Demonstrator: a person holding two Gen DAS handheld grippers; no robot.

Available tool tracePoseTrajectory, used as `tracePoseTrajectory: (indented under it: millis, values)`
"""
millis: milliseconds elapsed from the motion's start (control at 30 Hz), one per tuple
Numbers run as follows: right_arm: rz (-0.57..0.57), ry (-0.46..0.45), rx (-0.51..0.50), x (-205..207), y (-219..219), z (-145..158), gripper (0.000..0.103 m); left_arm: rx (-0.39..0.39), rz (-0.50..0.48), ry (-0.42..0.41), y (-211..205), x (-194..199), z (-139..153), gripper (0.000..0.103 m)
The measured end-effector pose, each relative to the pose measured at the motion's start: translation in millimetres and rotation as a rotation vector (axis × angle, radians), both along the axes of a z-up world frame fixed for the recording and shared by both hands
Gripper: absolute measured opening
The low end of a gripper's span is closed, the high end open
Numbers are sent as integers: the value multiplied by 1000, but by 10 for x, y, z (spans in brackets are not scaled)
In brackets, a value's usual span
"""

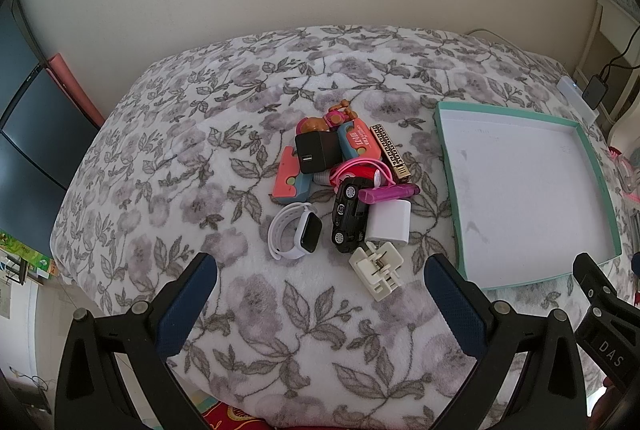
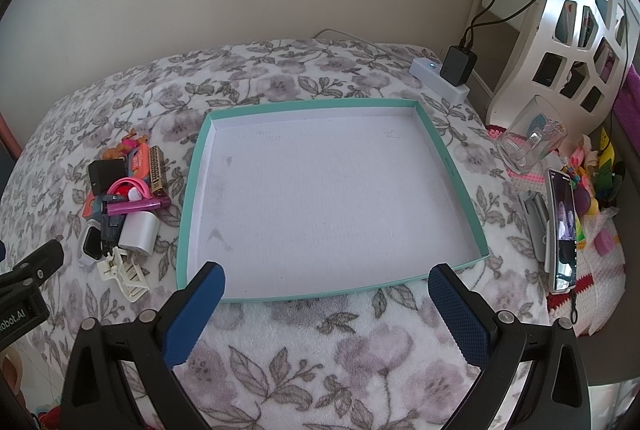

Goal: Organize rigid objects

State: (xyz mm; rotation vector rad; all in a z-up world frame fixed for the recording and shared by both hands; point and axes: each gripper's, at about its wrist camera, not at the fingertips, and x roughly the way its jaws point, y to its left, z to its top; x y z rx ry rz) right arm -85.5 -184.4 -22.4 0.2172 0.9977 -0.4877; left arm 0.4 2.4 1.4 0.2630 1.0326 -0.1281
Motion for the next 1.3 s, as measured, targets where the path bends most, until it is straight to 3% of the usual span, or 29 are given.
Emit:
tracePoseTrajectory:
  millis: [567,800,1033,1300]
  values:
    - [8,2,-7,1,6,18,103,-3,2,3,20,4,-5,103]
    - [46,-9,0,50,81,103,103,-84,23,26,211,123,24,103]
    - [131,-11,9,361,324,212,103,-144,85,37,563,494,214,103]
    - [237,49,73,753,717,58,103,-141,143,86,839,718,-33,103]
